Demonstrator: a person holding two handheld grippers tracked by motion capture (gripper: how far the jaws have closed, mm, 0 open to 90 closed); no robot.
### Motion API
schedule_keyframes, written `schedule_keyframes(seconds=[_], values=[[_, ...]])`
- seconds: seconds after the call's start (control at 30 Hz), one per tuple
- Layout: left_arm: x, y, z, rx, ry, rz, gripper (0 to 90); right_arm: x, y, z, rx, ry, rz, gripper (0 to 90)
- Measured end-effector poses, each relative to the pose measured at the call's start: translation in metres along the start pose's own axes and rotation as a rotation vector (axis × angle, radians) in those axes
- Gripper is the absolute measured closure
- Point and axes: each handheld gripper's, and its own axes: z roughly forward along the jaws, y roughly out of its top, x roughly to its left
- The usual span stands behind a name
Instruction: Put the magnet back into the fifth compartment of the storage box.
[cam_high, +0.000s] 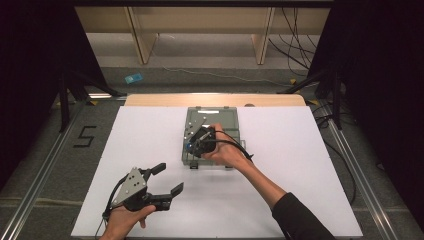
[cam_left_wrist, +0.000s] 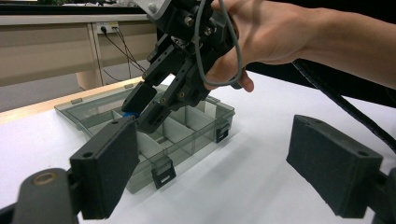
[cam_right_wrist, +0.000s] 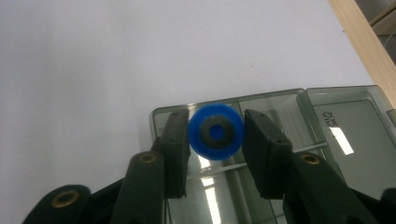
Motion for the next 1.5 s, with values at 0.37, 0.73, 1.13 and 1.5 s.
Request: schedule_keyframes(seconds=[0.37,0.73,1.13,1.5], values=[[0.000,0.000,0.000,-0.002,-0.001,-0.002,15.9,-0.003,-0.003,0.011,0.011,-0.003,0.010,62.3],[0.000,0.000,0.000,0.000,-0.001,-0.001,15.9,-0.004,-0.004,0.016,0.011,-0.004,0.013,62.2],[0.004,0.002,-0.002,0.002,0.034,0.066,15.9,-0.001,-0.005,0.027,0.032,-0.003,0.028,54.8],[0.004,0.002,-0.002,0.002,0.036,0.064,15.9,-0.005,-0.002,0.008,-0.019,-0.009,0.075,43.1]])
